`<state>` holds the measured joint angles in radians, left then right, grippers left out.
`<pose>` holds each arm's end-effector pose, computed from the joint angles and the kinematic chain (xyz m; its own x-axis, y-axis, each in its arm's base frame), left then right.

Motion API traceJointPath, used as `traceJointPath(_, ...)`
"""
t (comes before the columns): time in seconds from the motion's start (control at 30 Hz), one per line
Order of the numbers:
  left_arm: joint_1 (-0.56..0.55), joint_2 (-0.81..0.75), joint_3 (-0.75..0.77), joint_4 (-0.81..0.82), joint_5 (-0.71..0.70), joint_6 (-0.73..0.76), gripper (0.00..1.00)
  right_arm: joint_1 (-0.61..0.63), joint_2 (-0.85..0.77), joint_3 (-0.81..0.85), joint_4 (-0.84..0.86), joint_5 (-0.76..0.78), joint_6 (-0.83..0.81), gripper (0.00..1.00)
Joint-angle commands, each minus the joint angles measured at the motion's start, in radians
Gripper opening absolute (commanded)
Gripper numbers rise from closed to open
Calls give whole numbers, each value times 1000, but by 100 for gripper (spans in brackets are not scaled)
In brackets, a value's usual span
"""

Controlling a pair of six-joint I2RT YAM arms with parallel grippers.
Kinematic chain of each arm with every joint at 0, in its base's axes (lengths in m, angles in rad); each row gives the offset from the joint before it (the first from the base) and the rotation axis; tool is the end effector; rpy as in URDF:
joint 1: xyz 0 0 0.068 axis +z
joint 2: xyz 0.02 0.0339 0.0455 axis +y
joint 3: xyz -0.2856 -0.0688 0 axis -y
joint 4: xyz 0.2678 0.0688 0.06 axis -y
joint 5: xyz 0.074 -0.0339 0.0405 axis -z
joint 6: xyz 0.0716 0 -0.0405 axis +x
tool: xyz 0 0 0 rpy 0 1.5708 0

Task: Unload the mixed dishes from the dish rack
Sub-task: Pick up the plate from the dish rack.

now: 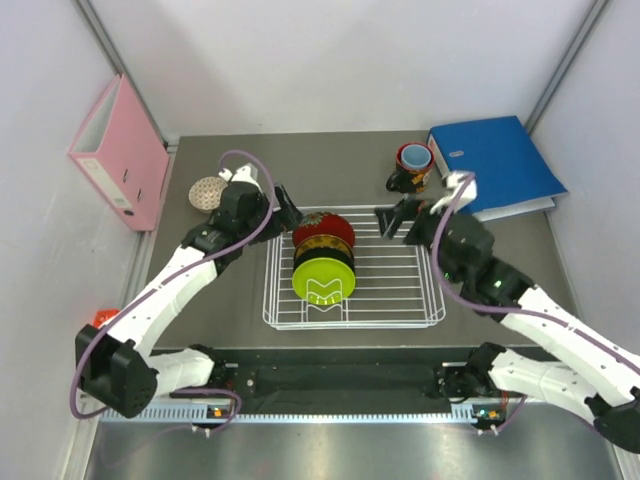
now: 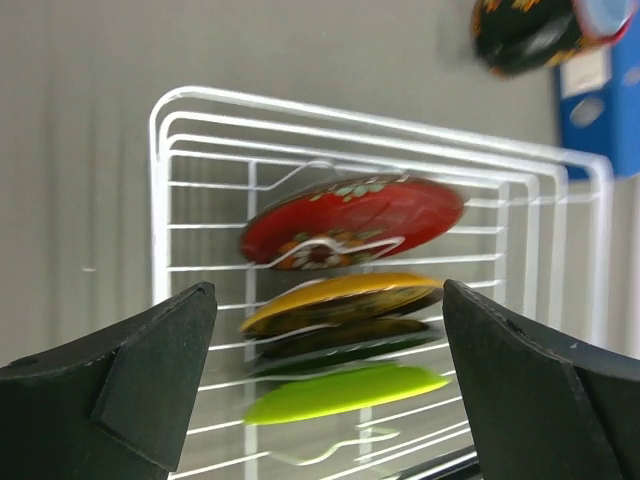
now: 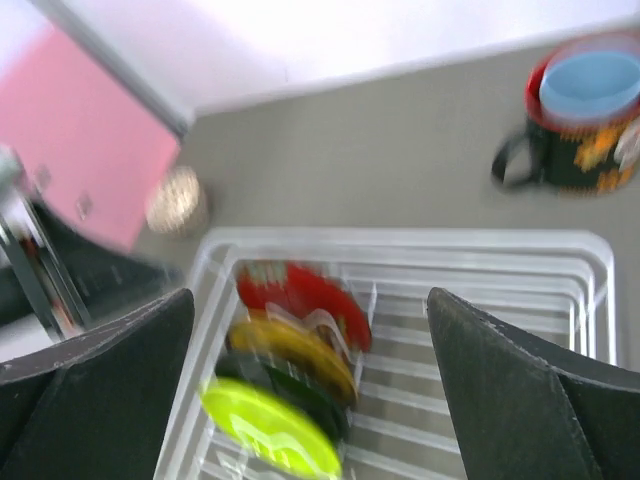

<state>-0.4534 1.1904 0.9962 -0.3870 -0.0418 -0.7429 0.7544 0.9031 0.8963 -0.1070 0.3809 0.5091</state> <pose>0.2799 -0.1331 0.3060 -0.6383 -0.4408 -0.6311 -0.0347 0.8355 -0.5485 0.2011 0.1524 0.3800 -0.2509 0.3851 -0.8881 -0.2798 0.8494 0.4474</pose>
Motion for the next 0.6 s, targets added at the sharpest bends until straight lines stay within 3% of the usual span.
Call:
traceJointPath(0.0, -16, -18, -2, -73, 37, 209, 99, 115, -56, -152, 46, 116, -11, 100)
traceJointPath(0.1, -36, -106, -56, -23, 134, 321, 99, 128, -133, -236, 46, 131, -7, 100)
traceJointPath(0.27, -44, -153, -12, -15, 51, 431, 99, 129, -150, -244, 76, 135, -18, 100)
traceJointPath(0.47, -45, -88, -5, 155, -98, 651, 98, 129, -118, -226, 96, 112, -29, 100)
traceJointPath(0.53, -45, -30, -2, 186, -58, 712, 96, 129, -115, -232, 99, 110, -32, 100)
traceJointPath(0.57, -47, -16, -7, 201, -37, 765, 88, 129, -113, -234, 99, 105, -34, 100)
